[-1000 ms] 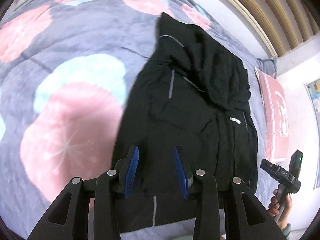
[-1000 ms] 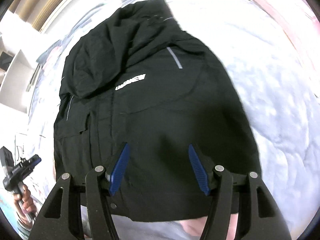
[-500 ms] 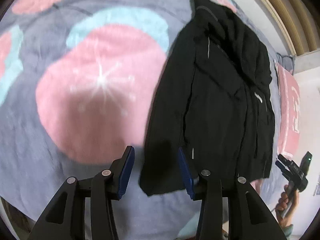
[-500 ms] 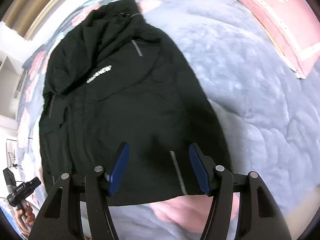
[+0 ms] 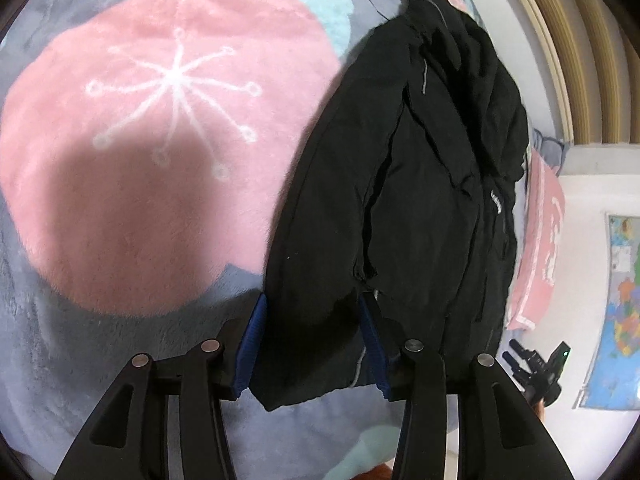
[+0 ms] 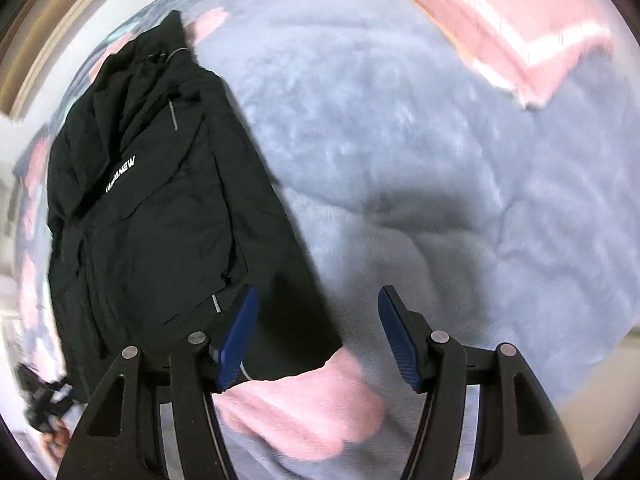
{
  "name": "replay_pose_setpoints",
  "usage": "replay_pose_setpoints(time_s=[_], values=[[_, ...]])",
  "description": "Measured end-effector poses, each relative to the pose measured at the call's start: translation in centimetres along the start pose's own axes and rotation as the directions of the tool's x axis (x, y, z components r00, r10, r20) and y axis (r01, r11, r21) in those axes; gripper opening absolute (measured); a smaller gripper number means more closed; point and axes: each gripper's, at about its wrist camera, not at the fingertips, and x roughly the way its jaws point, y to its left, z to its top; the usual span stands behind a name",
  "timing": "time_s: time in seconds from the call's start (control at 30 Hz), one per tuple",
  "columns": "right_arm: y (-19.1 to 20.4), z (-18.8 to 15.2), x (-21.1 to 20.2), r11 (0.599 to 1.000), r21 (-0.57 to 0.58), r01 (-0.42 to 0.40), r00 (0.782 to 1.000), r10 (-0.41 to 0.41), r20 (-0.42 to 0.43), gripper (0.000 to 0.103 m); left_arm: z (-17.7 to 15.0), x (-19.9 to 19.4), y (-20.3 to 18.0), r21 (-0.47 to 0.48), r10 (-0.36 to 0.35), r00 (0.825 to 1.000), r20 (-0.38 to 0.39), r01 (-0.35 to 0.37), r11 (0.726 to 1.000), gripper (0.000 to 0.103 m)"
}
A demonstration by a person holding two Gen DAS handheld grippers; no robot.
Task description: Fold large clothes
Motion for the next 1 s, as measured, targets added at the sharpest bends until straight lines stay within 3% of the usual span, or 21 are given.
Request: replay_pose_setpoints(time_s=[0.1,0.3,0.43,0.5,0.57,0.6,0.7,1.0], values=[[0.4,-0.3,1.9,1.0,0.003,0.009,0.998,-0.009,-0.058,0.066,0.2,1.0,0.0,0.001,0.015,1.0,-0.013,-0.015,1.0,0.051],[3.6,-1.2,4.0,0.988,-0.137,0.069,0.995,-0.077,-0.061,0.065,0.4,1.5,0.5,-0.009,0.01,1.0,-0.023,-0.01,1.0,0.051],[4.9,-1.3,4.4,0.98,-0.182,0.077,0.994,-0.09,-0.064,0.046,0.6,1.4,0.2,-0.008,0.013,1.0,-0.024,-0.013,1.0,0.051],[5.7,-1.4,3.3,0.979,-0.199,0.034,0.997,-0.047,-0.062,0.042,0.4,0.7,-0.5,-0.02,-0.041,0.999,-0.016,0.04,0.999,0.051],[6.3,-1.5,1.7,0.977,-0.205,-0.054,0.998,0.045,-0.047,0.042,0.2,-0.6,-1.9,-0.003,-0.155,0.988,0.01,0.155,0.988,0.051],[6.5,-1.4,0.7,0.972,-0.195,-0.129,0.991,0.123,-0.043,0.042,0.1,-1.2,-2.5,0.011,-0.209,0.978,0.018,0.209,0.978,0.051],[6.5,-1.1,0.1,0.956,-0.145,-0.256,0.967,0.251,-0.052,0.042,0.3,-1.4,-4.0,0.032,-0.348,0.937,0.003,0.348,0.937,0.056],[4.4,-1.5,2.7,0.974,-0.056,-0.22,0.972,0.215,-0.091,0.044,-0.4,3.5,-2.8,-0.007,-0.216,0.972,-0.088,0.217,0.976,0.056]])
